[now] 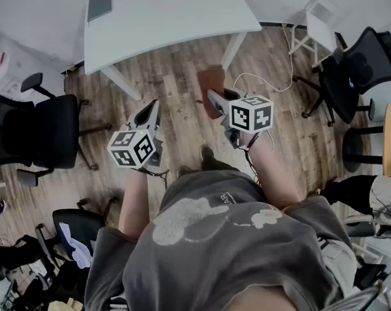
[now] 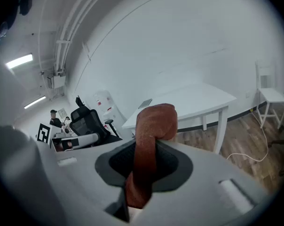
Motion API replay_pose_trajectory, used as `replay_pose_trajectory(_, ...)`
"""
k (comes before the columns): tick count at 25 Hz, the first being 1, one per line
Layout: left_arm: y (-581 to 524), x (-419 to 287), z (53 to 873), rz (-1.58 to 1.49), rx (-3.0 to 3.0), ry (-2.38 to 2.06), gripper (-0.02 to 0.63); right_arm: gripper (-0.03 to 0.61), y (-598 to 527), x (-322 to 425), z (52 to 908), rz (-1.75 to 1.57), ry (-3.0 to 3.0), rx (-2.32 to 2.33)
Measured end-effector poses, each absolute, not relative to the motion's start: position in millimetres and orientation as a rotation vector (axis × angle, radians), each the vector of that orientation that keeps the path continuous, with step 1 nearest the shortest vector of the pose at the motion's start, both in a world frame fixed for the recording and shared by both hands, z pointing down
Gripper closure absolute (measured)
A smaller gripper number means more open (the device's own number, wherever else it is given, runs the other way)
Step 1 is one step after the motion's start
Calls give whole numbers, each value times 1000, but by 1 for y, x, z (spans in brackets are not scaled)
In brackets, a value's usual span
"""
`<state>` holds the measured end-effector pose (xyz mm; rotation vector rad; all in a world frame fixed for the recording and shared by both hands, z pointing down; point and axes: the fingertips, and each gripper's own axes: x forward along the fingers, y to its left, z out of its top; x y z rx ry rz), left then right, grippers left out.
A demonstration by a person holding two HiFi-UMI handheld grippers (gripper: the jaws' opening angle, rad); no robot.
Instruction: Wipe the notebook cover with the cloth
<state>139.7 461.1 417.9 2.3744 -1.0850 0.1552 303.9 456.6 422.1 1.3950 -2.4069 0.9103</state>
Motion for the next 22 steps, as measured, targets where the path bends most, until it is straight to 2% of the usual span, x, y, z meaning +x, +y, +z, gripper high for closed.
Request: replay_pose_trajectory(22, 452, 169, 413, 187, 2343, -1168, 620, 500, 435, 315, 425, 891, -2490, 1268)
